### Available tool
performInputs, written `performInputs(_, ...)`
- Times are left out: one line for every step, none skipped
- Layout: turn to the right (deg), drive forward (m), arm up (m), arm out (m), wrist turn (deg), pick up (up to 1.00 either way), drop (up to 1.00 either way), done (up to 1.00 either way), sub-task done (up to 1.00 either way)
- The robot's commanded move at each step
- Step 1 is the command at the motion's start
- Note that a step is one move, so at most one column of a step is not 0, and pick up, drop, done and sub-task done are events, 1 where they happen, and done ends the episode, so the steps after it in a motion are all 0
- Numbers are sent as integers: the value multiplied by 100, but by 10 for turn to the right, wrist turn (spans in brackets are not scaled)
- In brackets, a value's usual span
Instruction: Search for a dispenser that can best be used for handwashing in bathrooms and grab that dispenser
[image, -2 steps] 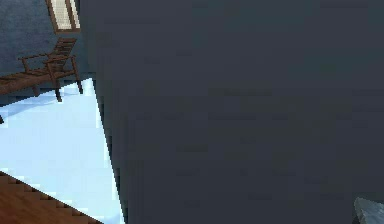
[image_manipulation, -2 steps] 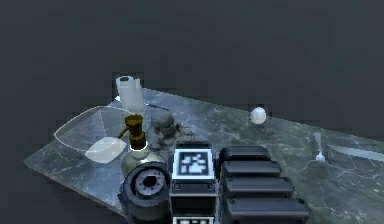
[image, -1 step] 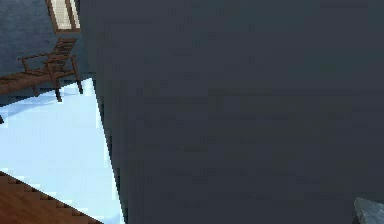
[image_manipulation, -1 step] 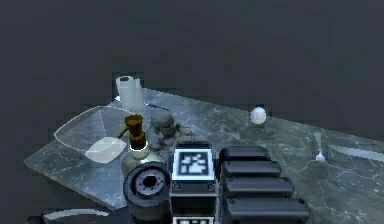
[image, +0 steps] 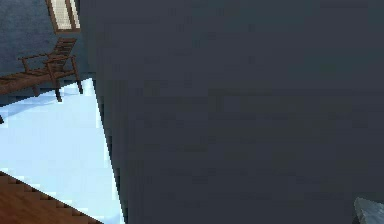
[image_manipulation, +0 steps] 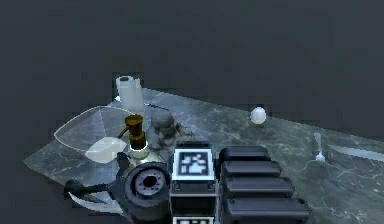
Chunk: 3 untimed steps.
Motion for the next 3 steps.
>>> performInputs(0,0,0,0,210,0,0,0,0)
performInputs(0,0,0,0,0,100,0,0,0)
performInputs(0,0,0,0,0,0,0,100,0)
